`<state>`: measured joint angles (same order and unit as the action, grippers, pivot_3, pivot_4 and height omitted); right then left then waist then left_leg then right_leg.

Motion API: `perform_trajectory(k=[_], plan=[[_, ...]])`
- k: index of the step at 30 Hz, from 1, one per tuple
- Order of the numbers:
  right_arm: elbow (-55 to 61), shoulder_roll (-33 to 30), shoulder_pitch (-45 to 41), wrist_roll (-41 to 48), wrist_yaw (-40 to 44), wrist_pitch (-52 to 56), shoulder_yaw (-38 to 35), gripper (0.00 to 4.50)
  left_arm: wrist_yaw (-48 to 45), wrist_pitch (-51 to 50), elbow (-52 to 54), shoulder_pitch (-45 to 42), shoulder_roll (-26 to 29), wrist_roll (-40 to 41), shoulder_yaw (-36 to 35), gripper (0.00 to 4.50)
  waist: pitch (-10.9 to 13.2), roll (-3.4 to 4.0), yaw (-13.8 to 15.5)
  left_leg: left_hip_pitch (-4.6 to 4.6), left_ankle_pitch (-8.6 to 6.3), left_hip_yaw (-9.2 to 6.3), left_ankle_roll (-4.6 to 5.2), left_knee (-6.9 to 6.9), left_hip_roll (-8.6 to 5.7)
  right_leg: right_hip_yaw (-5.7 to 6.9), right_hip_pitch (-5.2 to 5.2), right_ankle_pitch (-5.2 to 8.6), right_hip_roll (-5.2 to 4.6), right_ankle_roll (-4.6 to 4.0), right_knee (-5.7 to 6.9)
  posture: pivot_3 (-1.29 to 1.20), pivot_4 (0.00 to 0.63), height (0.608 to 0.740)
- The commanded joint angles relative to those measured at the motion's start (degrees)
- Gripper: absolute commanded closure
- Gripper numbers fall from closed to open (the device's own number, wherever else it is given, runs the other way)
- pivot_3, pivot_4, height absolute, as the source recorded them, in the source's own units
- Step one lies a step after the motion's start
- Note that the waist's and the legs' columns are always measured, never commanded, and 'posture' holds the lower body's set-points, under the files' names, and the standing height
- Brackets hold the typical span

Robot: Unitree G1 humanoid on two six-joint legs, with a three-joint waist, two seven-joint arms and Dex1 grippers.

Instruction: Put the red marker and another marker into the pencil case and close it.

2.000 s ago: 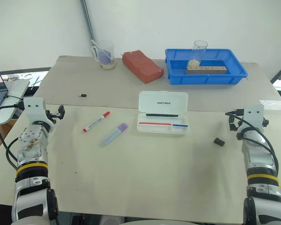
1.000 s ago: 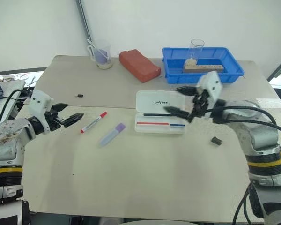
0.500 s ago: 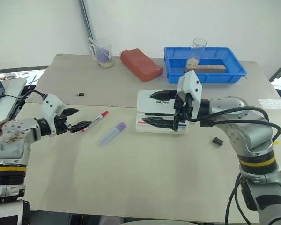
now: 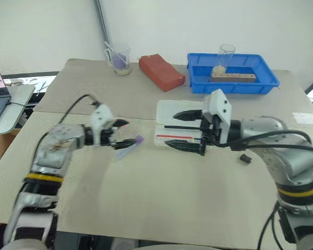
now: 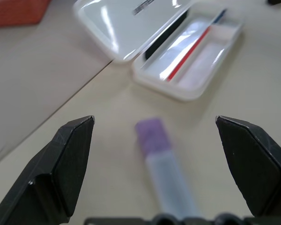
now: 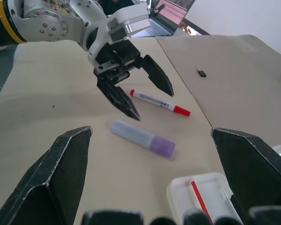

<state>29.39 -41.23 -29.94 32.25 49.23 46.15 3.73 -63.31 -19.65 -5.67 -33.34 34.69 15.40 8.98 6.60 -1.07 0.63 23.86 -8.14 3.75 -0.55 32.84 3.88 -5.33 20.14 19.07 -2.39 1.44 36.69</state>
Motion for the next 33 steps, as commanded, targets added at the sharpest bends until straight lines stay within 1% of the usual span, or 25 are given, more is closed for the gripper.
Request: perform_trajectory(k=[1, 4, 6, 10, 11, 14, 20, 21, 22, 23, 26, 29, 30, 33], plan=[[4.9, -4.0, 5.4, 0.0, -2.4, 2.1, -5.5, 0.0, -2.1, 5.7, -4.2, -6.8, -6.4, -5.1, 8.0, 0.09, 0.0, -0.01, 0.5, 0.01, 0.0, -0.01, 0.0, 0.03, -0.03, 0.0, -0.05, 0.0, -0.01, 0.01, -0.04, 0.0, 0.15, 0.74], [8.4, -5.6, 10.4, 0.5, -5.0, 3.7, -7.7, 0.0, -2.9, 11.3, -12.7, -10.1, -11.7, -9.2, 12.5, 0.09, -0.1, 0.08, -0.5, 0.12, 0.01, -0.09, 0.02, 0.08, -0.15, -0.2, -0.24, -0.03, 0.04, 0.07, -0.19, 0.0, 0.15, 0.74], [10.7, -5.7, 13.4, 1.1, -7.0, 5.0, -9.3, 0.0, -2.6, 16.0, -19.8, -12.3, -14.8, -12.0, 14.6, 0.09, -0.1, 0.07, -1.2, 0.25, 0.01, -0.22, 0.04, 0.08, -0.17, -0.3, -0.12, -0.04, 0.15, 0.09, -0.21, 0.0, 0.15, 0.74], [13.8, -5.3, 16.7, 2.3, -10.6, 7.5, -11.9, 0.0, -3.5, 22.5, -30.5, -15.5, -18.0, -14.8, 15.7, 0.09, 0.0, 0.03, -1.7, 0.28, 0.01, -0.78, 0.05, 0.09, -0.16, -0.32, -0.03, -0.04, 0.54, 0.08, -0.05, 0.0, 0.15, 0.74], [14.3, -5.3, 17.0, 2.4, -11.3, 8.0, -12.2, 0.0, -3.8, 23.6, -32.5, -16.2, -18.3, -15.3, 15.7, 0.32, 0.0, 0.03, -1.7, 0.29, 0.01, -0.88, 0.05, 0.09, -0.15, -0.32, -0.01, -0.04, 0.62, 0.08, -0.04, 0.0, 0.15, 0.74], [15.3, -4.9, 17.9, 3.0, -13.5, 9.2, -13.3, 0.0, -5.3, 26.5, -37.3, -17.7, -19.2, -16.8, 15.9, 1.24, 0.0, 0.03, -1.5, 0.29, 0.01, -1.23, 0.05, 0.11, -0.16, -0.33, -0.01, 0.01, 0.78, 0.16, -0.02, 0.0, 0.15, 0.74], [16.2, -4.5, 18.2, 4.2, -16.4, 10.6, -13.9, 0.0, -4.6, 30.0, -43.6, -20.0, -20.4, -19.3, 14.9, 4.12, -0.1, 0.05, -1.3, 0.38, 0.01, -1.29, 0.05, 0.17, -0.18, -0.33, -0.01, 0.1, 0.79, 0.31, -0.03, 0.0, 0.15, 0.74], [16.3, -4.4, 18.3, 4.4, -16.7, 10.7, -13.9, 0.0, -4.6, 30.3, -43.9, -20.1, -20.5, -19.4, 14.6, 4.45, -0.1, 0.06, -1.3, 0.4, 0.01, -1.31, 0.05, 0.17, -0.18, -0.33, -0.02, 0.1, 0.79, 0.31, -0.03, 0.0, 0.15, 0.74], [16.3, -4.3, 18.3, 4.5, -16.9, 10.9, -13.9, 0.0, -4.6, 30.4, -44.2, -20.1, -20.5, -19.4, 14.4, 4.45, -0.1, 0.06, -1.3, 0.39, 0.01, -1.31, 0.05, 0.18, -0.18, -0.33, -0.03, 0.1, 0.79, 0.31, -0.03, 0.0, 0.15, 0.74], [16.5, -4.6, 18.6, 4.6, -16.7, 10.9, -13.7, 0.0, -5.3, 30.0, -43.4, -19.6, -20.2, -19.3, 14.3, 4.45, -0.1, 0.06, -1.3, 0.39, 0.01, -1.31, 0.05, 0.19, -0.18, -0.33, -0.03, 0.1, 0.8, 0.31, -0.02, 0.0, 0.15, 0.74], [16.8, -5.7, 19.4, 5.7, -15.2, 10.5, -13.6, 0.0, -8.9, 24.6, -36.0, -16.4, -18.4, -17.5, 13.8, 4.45, -0.1, 0.13, -1.4, 0.4, 0.01, -1.35, 0.05, 0.19, -0.17, -0.33, -0.03, 0.09, 0.83, 0.3, 0.0, 0.0, 0.15, 0.74], [17.1, -7.8, 20.3, 6.7, -12.7, 9.9, -13.6, 0.0, -12.0, 18.1, -22.2, -10.4, -15.1, -15.8, 14.4, 4.45, -0.2, 0.29, -1.6, 0.37, 0.01, -1.35, 0.05, 0.17, -0.13, -0.35, -0.04, 0.06, 0.87, 0.22, 0.02, 0.0, 0.15, 0.74], [17.1, -8.2, 20.5, 7.0, -12.3, 9.7, -13.7, 0.0, -12.4, 16.0, -17.9, -8.4, -14.1, -15.5, 14.6, 4.45, -0.2, 0.33, -1.7, 0.35, 0.01, -1.35, 0.05, 0.16, -0.11, -0.35, -0.05, -0.03, 0.89, 0.05, 0.03, 0.0, 0.15, 0.74], [16.4, -9.3, 21.7, 6.6, -10.4, 8.5, -13.4, 0.0, -12.2, 10.4, -3.7, -1.2, -10.4, -15.7, 15.3, 4.45, -0.3, 0.38, -1.6, 0.33, 0.01, -1.38, 0.05, 0.16, -0.05, -0.34, -0.06, -0.02, 0.96, 0.02, 0.06, 0.0, 0.15, 0.74]])
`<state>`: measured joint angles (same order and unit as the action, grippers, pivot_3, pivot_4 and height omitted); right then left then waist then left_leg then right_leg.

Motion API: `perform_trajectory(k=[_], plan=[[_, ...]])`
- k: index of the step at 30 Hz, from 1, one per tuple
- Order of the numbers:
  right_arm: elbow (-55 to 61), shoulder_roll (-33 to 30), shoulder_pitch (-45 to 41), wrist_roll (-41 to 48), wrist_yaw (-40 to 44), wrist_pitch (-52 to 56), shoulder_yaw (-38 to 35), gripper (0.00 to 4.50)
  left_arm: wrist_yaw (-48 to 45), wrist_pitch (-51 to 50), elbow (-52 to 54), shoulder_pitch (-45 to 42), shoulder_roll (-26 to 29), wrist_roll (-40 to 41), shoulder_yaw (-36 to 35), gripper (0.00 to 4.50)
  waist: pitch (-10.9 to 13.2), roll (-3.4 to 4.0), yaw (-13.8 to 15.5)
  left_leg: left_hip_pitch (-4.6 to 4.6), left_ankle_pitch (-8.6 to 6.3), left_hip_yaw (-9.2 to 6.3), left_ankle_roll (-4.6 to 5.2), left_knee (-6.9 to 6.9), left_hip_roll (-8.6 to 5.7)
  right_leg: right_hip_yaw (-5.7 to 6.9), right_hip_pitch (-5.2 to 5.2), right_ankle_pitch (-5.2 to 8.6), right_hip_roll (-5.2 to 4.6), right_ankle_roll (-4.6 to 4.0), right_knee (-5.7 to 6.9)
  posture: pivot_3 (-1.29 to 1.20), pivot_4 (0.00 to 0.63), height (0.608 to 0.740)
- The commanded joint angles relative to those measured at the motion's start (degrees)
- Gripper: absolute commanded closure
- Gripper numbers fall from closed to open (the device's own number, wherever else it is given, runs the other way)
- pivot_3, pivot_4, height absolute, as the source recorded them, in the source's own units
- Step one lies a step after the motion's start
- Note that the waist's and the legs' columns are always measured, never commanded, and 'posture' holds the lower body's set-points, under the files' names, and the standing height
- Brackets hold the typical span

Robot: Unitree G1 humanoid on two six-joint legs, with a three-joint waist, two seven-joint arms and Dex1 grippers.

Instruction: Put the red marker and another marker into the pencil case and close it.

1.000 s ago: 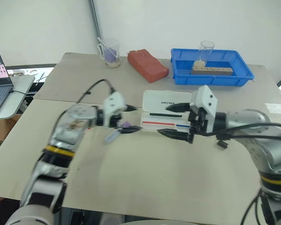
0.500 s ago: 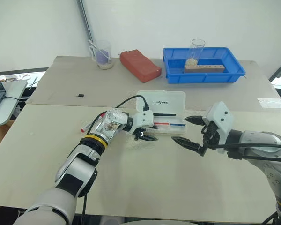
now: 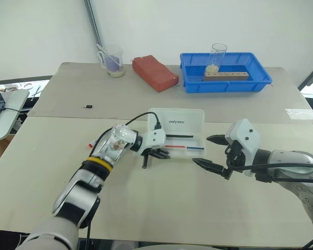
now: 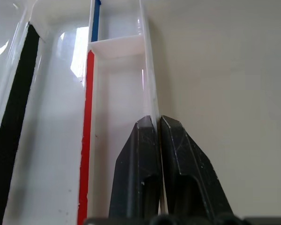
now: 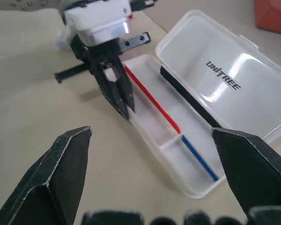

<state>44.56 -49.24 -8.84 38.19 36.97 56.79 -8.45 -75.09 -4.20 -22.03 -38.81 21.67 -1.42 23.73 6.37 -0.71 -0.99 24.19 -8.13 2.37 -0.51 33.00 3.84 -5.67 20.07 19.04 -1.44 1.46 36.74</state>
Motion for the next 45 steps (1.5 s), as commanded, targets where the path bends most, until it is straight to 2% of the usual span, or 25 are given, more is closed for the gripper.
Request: perform_trajectory(k=[1, 5, 9, 11, 12, 16, 17, 19, 20, 24, 26, 30, 33, 36, 40, 45], plan=[[0.9, -1.4, 1.0, 0.4, 2.3, -2.7, -1.0, 0.0, 0.3, -7.3, 16.2, 6.2, 3.3, 1.0, 0.6, 4.45, 0.0, 0.03, 0.0, -0.03, 0.0, 0.0, 0.0, 0.01, 0.0, 0.0, -0.04, 0.0, 0.0, 0.0, 0.0, 0.0, 0.15, 0.74], [-0.4, -1.2, 1.6, -0.5, 3.0, -4.5, 0.5, 0.0, 1.9, -12.5, 24.9, 11.6, 5.3, 0.7, 1.6, 4.45, 0.0, 0.02, 0.4, -0.02, 0.0, -0.04, 0.0, 0.13, -0.01, -0.01, -0.11, 0.05, -0.02, 0.06, 0.0, 0.0, 0.15, 0.74], [-1.7, -1.3, 2.0, -1.6, 4.0, -6.4, 1.6, 0.0, 3.8, -15.0, 27.3, 12.2, 5.5, 0.8, 1.6, 4.45, 0.0, -0.02, 0.5, -0.01, 0.0, -0.07, 0.0, 0.28, -0.03, 0.0, -0.21, 0.1, -0.03, 0.11, -0.01, 0.0, 0.15, 0.74], [-2.7, -1.4, 1.7, -2.2, 4.8, -7.4, 2.3, 0.0, 4.4, -15.3, 27.7, 12.0, 5.6, 1.0, 1.4, 3.74, 0.0, -0.03, 0.4, -0.01, 0.0, -0.08, 0.0, 0.28, -0.02, 0.0, -0.21, 0.18, -0.02, 0.23, 0.0, 0.0, 0.15, 0.74], [-3.3, -1.4, 1.3, -2.5, 5.1, -7.9, 2.6, 0.0, 4.7, -15.2, 28.1, 12.0, 5.8, 1.1, 1.2, 3.55, 0.0, -0.03, 0.3, -0.01, 0.0, -0.08, 0.0, 0.28, -0.02, -0.01, -0.2, 0.19, -0.02, 0.22, 0.0, 0.0, 0.15, 0.74], [-5.4, -1.4, -0.1, -3.7, 6.2, -9.5, 4.0, 0.0, 5.6, -17.1, 31.0, 12.4, 6.9, 2.2, 0.1, 1.69, 0.0, -0.03, 0.2, 0.0, 0.0, -0.1, 0.0, 0.27, -0.02, -0.01, -0.19, 0.17, 0.0, 0.17, 0.0, 0.0, 0.15, 0.74], [-5.8, -1.4, -0.5, -4.0, 6.5, -9.7, 4.3, 0.0, 5.5, -17.6, 32.1, 12.7, 7.5, 2.6, -0.1, 1.34, 0.0, -0.04, 0.2, 0.0, 0.0, -0.1, 0.0, 0.27, -0.02, -0.01, -0.19, 0.17, 0.0, 0.17, 0.01, 0.0, 0.15, 0.74], [-6.4, -1.3, -1.0, -4.3, 6.9, -10.1, 4.7, 0.0, 5.4, -18.5, 34.0, 13.1, 8.7, 3.4, -0.6, 0.32, 0.0, -0.03, 0.3, -0.01, 0.0, -0.11, 0.0, 0.26, -0.01, 0.0, -0.19, 0.18, 0.01, 0.17, 0.01, 0.0, 0.15, 0.74], [-6.8, -1.3, -1.4, -4.4, 7.1, -10.4, 4.9, 0.0, 5.3, -19.3, 35.3, 13.3, 9.5, 3.9, -1.0, 0.06, 0.0, -0.02, 0.3, 0.0, 0.0, -0.11, 0.0, 0.26, -0.02, 0.0, -0.19, 0.18, 0.0, 0.16, 0.01, 0.0, 0.15, 0.74], [-7.6, -1.5, -3.1, -4.2, 8.2, -10.6, 5.3, 0.0, 4.3, -24.8, 42.3, 12.5, 13.1, 8.5, -4.4, 0.06, 0.0, -0.02, 0.3, 0.0, 0.0, -0.11, 0.0, 0.27, -0.01, 0.0, -0.19, 0.18, 0.0, 0.17, 0.02, 0.0, 0.15, 0.74], [-7.8, -1.4, -4.7, -3.8, 8.5, -10.1, 5.3, 0.0, 4.4, -32.0, 44.5, 10.6, 14.2, 13.2, -7.8, 0.06, 0.0, -0.01, 0.3, -0.01, 0.0, -0.11, 0.0, 0.27, -0.01, 0.01, -0.19, 0.19, 0.0, 0.17, 0.02, 0.0, 0.15, 0.74], [-7.0, 1.8, -11.2, -0.4, 6.1, -6.8, 5.8, 0.0, 10.2, -39.8, 37.2, 5.3, 13.7, 18.0, -17.4, 0.06, 0.0, -0.03, 0.2, -0.02, 0.0, -0.13, 0.0, 0.29, -0.01, 0.03, -0.18, 0.24, 0.01, 0.27, 0.05, 0.0, 0.15, 0.74], [-6.3, 5.0, -17.1, 1.5, 4.2, -4.4, 7.7, 0.0, 16.6, -37.1, 26.8, 2.9, 14.0, 17.2, -24.0, 0.06, 0.0, 0.02, -0.1, -0.04, 0.0, -0.24, 0.0, 0.27, 0.0, 0.03, -0.16, 0.25, 0.08, 0.27, 0.1, 0.0, 0.15, 0.74], [-7.4, 8.3, -23.3, 2.0, 2.8, -3.1, 10.2, 0.0, 20.3, -30.5, 15.4, 3.5, 16.0, 14.7, -27.0, 0.06, -0.1, 0.15, -0.2, -0.03, -0.01, -0.27, 0.02, 0.18, 0.01, 0.0, -0.05, 0.17, 0.11, 0.13, 0.14, 0.0, 0.15, 0.74], [-10.1, 12.5, -29.5, 2.2, 1.1, -1.9, 12.4, 0.0, 19.5, -23.6, 2.5, 5.2, 17.3, 13.9, -27.7, 0.06, 0.0, 0.07, 0.1, -0.03, -0.01, -0.28, 0.03, 0.14, 0.02, 0.01, 0.04, 0.04, 0.13, -0.1, 0.25, 0.0, 0.15, 0.74], [-11.3, 14.6, -31.8, 0.9, 0.7, -2.4, 14.6, 0.0, 17.2, -17.3, -8.6, 5.3, 17.8, 11.7, -25.6, 0.06, 0.0, -0.07, 1.1, -0.03, -0.01, -0.23, 0.01, 0.24, 0.01, 0.16, 0.18, 0.06, 0.01, -0.19, 0.24, 0.0, 0.15, 0.74]])
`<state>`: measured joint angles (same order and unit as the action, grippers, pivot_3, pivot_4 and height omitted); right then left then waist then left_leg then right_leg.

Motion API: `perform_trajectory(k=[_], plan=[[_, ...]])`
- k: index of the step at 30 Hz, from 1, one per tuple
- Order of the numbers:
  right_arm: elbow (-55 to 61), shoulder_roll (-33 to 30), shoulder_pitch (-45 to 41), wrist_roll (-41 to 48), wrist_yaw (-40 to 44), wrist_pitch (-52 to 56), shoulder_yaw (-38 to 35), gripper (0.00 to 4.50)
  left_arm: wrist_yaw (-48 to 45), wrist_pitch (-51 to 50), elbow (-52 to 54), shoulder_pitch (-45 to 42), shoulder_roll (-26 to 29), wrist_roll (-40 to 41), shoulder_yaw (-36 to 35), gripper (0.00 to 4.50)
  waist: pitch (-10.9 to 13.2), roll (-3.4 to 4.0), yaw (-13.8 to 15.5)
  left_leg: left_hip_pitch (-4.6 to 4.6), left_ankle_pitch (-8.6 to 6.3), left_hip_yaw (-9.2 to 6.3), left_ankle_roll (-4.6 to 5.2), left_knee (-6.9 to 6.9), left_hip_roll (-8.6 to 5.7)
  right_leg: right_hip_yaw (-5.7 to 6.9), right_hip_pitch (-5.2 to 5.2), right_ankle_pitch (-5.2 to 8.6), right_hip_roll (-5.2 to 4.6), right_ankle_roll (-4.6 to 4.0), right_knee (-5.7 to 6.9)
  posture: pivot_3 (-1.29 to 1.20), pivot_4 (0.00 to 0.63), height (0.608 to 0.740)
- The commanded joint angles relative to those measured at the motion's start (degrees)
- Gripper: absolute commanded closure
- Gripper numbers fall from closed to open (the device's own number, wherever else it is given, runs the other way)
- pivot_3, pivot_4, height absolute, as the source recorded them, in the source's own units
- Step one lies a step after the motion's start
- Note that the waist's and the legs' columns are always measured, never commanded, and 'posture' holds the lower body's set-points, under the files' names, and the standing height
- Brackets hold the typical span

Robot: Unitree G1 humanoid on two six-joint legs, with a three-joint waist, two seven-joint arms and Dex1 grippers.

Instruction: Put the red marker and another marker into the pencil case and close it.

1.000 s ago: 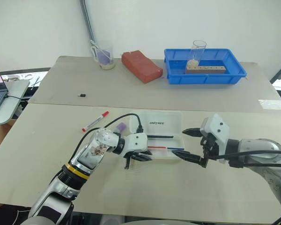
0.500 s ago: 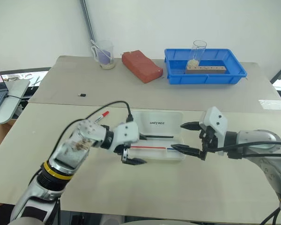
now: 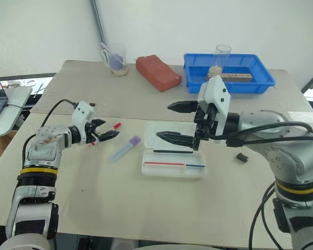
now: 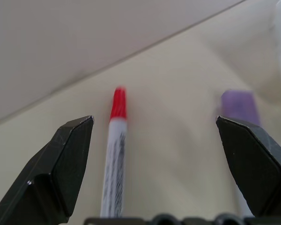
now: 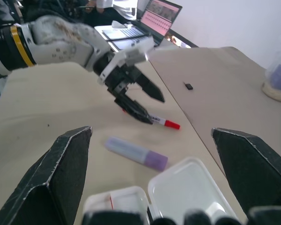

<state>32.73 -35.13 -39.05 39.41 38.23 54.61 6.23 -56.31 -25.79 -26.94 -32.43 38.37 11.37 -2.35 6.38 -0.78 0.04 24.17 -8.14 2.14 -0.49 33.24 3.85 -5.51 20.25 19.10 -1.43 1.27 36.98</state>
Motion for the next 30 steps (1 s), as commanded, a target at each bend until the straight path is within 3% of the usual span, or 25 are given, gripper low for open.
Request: perform_trajectory(k=[1, 3, 5, 13, 18, 24, 27, 30], plan=[[0.4, 0.7, -1.7, -0.3, -0.7, -0.2, 0.1, 0.0, -1.8, 5.5, -5.5, -1.3, 1.1, -1.7, 0.8, 0.06, 0.0, 0.0, 0.2, 0.01, 0.0, 0.04, 0.0, 0.0, -0.01, -0.01, 0.0, 0.0, -0.03, -0.02, 0.0, 0.0, 0.15, 0.74], [0.6, 1.0, -2.0, 0.1, -1.0, 0.2, -0.1, 0.0, -2.6, 7.0, -8.5, -1.6, 1.3, -2.2, 1.0, 0.06, 0.0, -0.02, 0.3, 0.01, 0.0, 0.06, 0.0, 0.0, 0.0, 0.0, -0.01, -0.01, -0.04, -0.06, 0.01, 0.0, 0.15, 0.74], [1.1, 0.8, -1.8, 0.5, -0.9, 0.6, -0.3, 0.0, -4.3, 8.2, -10.8, -1.7, 1.6, -2.2, 1.0, 0.58, 0.0, -0.03, 0.3, 0.04, 0.0, 0.06, 0.0, 0.0, 0.01, 0.0, -0.05, -0.02, -0.03, -0.08, 0.04, 0.0, 0.15, 0.74], [1.0, -0.7, -1.2, 0.3, -0.7, 0.4, -0.8, 0.0, -5.6, 10.1, -13.0, -2.9, 2.3, -2.3, 0.5, 4.33, 0.0, 0.0, -0.2, 0.03, 0.0, 0.1, 0.0, -0.07, 0.06, -0.02, -0.08, -0.03, 0.01, -0.11, 0.11, 0.0, 0.15, 0.74], [-0.1, -2.8, 0.7, -0.3, 0.6, -0.8, -1.9, 0.0, -2.8, 9.0, -6.4, -5.1, 2.9, 0.1, -2.9, 4.35, 0.0, -0.04, -0.2, 0.05, 0.0, 0.1, 0.0, -0.07, 0.07, -0.01, -0.07, -0.03, 0.01, -0.11, 0.11, 0.0, 0.15, 0.74], [0.9, -10.0, 7.9, 0.4, 6.2, -3.3, -6.7, 0.0, -6.9, -2.3, 15.8, -8.6, 5.4, 7.8, -3.6, 4.35, 0.0, -0.19, 0.3, 0.16, 0.0, 0.12, 0.0, -0.02, 0.05, 0.02, -0.13, -0.03, -0.04, -0.11, 0.04, 0.0, 0.15, 0.74], [2.8, -14.6, 13.1, 1.2, 9.8, -3.9, -9.3, 0.0, -10.6, -6.8, 28.4, -8.9, 5.3, 10.5, 2.3, 4.35, -0.1, 0.1, 0.1, 0.06, 0.0, 0.23, -0.01, -0.04, 0.02, -0.1, -0.17, -0.02, -0.05, -0.09, 0.02, 0.0, 0.15, 0.74], [4.6, -17.2, 16.4, 2.6, 11.1, -3.1, -11.7, 0.0, -11.8, -3.5, 35.6, -7.3, 3.7, 7.6, 9.6, 4.35, -0.2, 0.13, -0.1, 0.0, 0.0, 0.2, 0.0, -0.08, 0.03, -0.1, -0.2, -0.01, 0.0, -0.08, 0.02, 0.0, 0.15, 0.74]])
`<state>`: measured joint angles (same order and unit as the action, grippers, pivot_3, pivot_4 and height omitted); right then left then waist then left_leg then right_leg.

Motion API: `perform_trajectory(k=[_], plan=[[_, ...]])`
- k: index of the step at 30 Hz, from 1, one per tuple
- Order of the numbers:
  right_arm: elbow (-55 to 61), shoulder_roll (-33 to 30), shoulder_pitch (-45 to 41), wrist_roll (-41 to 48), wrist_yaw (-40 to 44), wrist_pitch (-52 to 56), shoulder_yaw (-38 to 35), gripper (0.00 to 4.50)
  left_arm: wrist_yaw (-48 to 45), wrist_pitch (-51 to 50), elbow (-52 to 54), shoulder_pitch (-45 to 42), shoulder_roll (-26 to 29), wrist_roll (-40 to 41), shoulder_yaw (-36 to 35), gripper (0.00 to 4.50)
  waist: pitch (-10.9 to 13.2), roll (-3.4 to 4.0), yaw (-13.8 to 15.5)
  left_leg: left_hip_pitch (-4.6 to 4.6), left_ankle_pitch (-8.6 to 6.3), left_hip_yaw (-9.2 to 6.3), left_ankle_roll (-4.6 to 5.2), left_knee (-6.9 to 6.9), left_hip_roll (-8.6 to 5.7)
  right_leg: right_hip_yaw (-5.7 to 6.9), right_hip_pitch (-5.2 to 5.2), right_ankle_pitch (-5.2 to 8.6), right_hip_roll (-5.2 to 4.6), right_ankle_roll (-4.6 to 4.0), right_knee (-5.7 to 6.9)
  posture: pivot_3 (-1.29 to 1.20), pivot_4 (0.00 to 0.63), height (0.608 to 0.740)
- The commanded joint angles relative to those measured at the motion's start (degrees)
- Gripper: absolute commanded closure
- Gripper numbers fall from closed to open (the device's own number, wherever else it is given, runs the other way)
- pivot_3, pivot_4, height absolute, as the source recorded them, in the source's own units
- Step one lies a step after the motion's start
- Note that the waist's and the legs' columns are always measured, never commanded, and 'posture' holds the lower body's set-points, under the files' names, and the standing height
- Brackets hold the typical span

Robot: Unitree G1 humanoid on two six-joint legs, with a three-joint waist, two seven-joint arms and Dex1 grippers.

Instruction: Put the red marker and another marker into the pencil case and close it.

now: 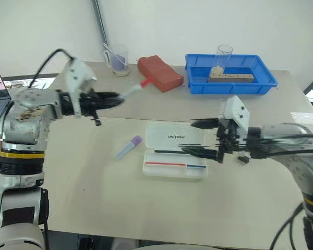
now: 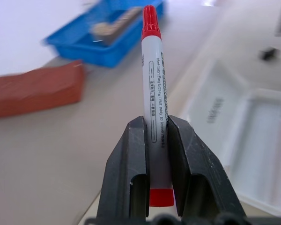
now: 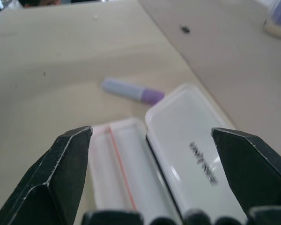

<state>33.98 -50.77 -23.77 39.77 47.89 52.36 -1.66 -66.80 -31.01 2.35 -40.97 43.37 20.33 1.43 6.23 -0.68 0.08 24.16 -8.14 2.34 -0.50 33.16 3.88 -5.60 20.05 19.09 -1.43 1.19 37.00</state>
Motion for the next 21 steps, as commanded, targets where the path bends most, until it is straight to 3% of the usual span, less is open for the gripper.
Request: perform_trajectory(k=[1, 9, 20, 21], plan=[[3.6, -1.9, 1.6, 2.4, 1.5, -0.7, -4.1, 0.0, -1.3, 1.8, 7.3, 1.6, -1.6, -1.6, 6.9, 4.35, 0.0, 0.01, -0.3, -0.01, 0.0, 0.0, 0.0, 0.01, 0.0, -0.05, 0.0, 0.0, 0.03, 0.0, 0.0, 0.0, 0.15, 0.74], [5.2, -2.1, 9.0, 0.9, -1.3, -1.9, -5.5, 0.0, 1.7, 9.5, 3.4, 6.2, -9.7, -10.7, 20.7, 4.35, 0.0, -0.04, -0.9, -0.01, 0.0, -0.18, 0.02, 0.05, 0.0, -0.13, -0.05, 0.0, 0.15, 0.0, -0.07, 0.0, 0.15, 0.74], [7.8, -1.1, 13.9, 1.8, -5.4, -1.5, -7.9, 0.0, 0.8, 15.2, -4.8, 5.6, -12.6, -15.6, 22.7, 4.35, 0.0, -0.05, -0.6, 0.07, 0.0, -0.19, 0.02, 0.13, -0.05, -0.11, -0.03, 0.01, 0.12, 0.01, -0.05, 0.0, 0.15, 0.74], [8.0, -1.0, 13.8, 2.0, -5.7, -1.3, -7.9, 0.0, 0.9, 15.9, -5.2, 5.5, -12.8, -15.8, 22.5, 3.85, 0.0, -0.05, -0.7, 0.07, 0.0, -0.2, 0.02, 0.13, -0.05, -0.11, -0.03, 0.01, 0.12, 0.01, -0.05, 0.0, 0.15, 0.74]])
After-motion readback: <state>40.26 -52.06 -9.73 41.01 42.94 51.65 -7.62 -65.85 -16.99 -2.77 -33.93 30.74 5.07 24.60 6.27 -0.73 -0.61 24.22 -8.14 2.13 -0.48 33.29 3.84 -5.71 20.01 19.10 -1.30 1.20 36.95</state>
